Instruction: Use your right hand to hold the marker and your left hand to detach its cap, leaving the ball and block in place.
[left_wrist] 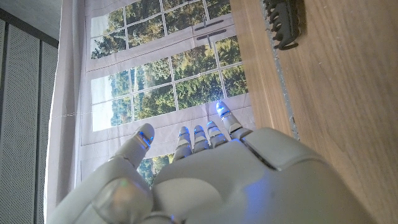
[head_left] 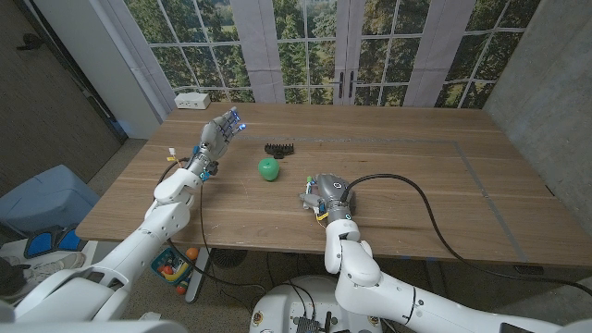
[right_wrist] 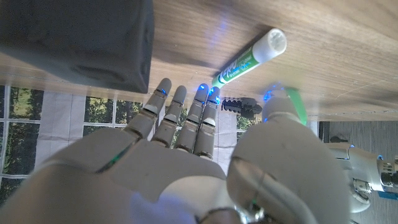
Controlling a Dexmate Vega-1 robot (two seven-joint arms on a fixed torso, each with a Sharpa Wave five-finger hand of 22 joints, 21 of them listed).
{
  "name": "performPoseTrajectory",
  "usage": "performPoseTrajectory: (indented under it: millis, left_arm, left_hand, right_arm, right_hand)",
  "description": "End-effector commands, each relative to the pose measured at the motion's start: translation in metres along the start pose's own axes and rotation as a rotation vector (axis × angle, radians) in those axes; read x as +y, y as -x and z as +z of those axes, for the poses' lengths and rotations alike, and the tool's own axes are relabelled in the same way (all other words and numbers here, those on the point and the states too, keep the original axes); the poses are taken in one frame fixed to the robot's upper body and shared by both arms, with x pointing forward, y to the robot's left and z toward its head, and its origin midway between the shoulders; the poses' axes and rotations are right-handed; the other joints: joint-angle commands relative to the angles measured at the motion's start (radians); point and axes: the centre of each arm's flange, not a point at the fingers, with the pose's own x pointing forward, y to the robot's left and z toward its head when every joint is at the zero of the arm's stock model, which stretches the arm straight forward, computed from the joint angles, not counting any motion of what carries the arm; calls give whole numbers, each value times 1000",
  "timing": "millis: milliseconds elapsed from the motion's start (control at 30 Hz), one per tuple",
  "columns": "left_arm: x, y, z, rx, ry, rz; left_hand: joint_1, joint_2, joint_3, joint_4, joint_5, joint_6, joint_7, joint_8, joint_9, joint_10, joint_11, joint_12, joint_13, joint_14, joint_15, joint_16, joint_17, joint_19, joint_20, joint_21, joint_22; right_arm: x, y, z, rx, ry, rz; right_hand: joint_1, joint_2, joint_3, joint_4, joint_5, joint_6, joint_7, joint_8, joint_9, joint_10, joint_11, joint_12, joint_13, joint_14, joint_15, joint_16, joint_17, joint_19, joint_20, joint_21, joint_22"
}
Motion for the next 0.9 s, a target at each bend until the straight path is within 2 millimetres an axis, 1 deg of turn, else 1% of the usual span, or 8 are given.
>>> performPoseTrajectory:
  millis: [33,267,633,700,800,833,867,900]
  left_arm:
    - [2,0,3,-9,-1,-8]
    - [3,0,4,-12,-3,-8]
    - [3,2,4,-14,-3,-5]
    - [3,2,5,-14,-3,-6]
    - [3,3,4,-14,-2,-6]
    - [3,3,5,-14,-3,-7]
    - [2,3,4,-14,-3,-7]
    - [2,3,4,-14,-2,-7]
  left_hand:
    - [-8,62,-2,-7,5,9,0,3,2,4,-2,3,3,8,-15,-3,2,3,1,-3,6]
    - [-8,63,-3,-8,5,10,1,3,2,5,-2,4,3,9,-14,-3,2,4,1,-7,6]
    - [-8,62,-4,-11,5,10,0,3,2,4,-2,3,3,9,-13,-3,1,7,1,-13,7]
    - [-8,62,-4,-11,5,10,1,2,2,4,-3,3,3,9,-13,-3,1,8,1,-14,7]
    - [-9,61,-5,-11,4,11,0,3,2,4,-2,3,3,10,-15,-3,2,9,1,-16,7]
    - [-9,61,-4,-12,4,11,0,3,2,4,-3,3,3,10,-14,-3,1,9,1,-17,7]
    - [-9,61,-4,-12,4,11,0,3,2,4,-3,3,3,10,-14,-3,1,9,1,-17,7]
    - [-9,60,-5,-13,4,11,0,3,2,4,-3,3,3,10,-14,-3,1,9,1,-18,7]
  right_arm:
    - [5,-1,3,35,61,7]
    - [8,-4,0,56,88,26]
    - [13,-9,-6,101,142,75]
    - [13,-9,-8,104,144,63]
    - [11,-10,-10,115,147,48]
    - [10,-10,-10,118,146,49]
    - [10,-11,-10,127,154,44]
    - [11,-11,-10,137,167,31]
  right_hand:
    - [-10,-9,-10,2,5,-11,-2,-4,3,-7,-1,-5,9,-1,-93,-3,5,3,-1,-1,3]
    - [-3,-10,-19,1,11,-18,-3,-6,3,-14,-1,-5,19,-1,-94,-1,8,4,0,-4,3]
    - [19,-3,-22,-4,20,-19,-3,-8,2,-16,-3,-3,31,-5,-97,0,11,10,0,-5,3]
    - [40,10,-15,-10,26,-19,-6,-8,1,-16,-3,-1,35,-1,-97,2,13,13,-3,-5,3]
    - [86,33,1,-23,35,-18,-14,-8,0,-8,-10,3,42,8,-110,7,15,23,-5,-4,3]
    - [95,38,3,-25,36,-15,-17,-7,-1,-5,-13,5,44,20,-114,12,15,27,-6,-3,3]
    - [109,58,12,-23,37,-12,-23,-6,-1,11,-21,12,47,32,-121,18,19,31,-9,-2,3]
    - [137,76,23,-29,34,-5,-33,-4,-2,23,-29,17,52,54,-131,29,22,32,-10,-3,3]
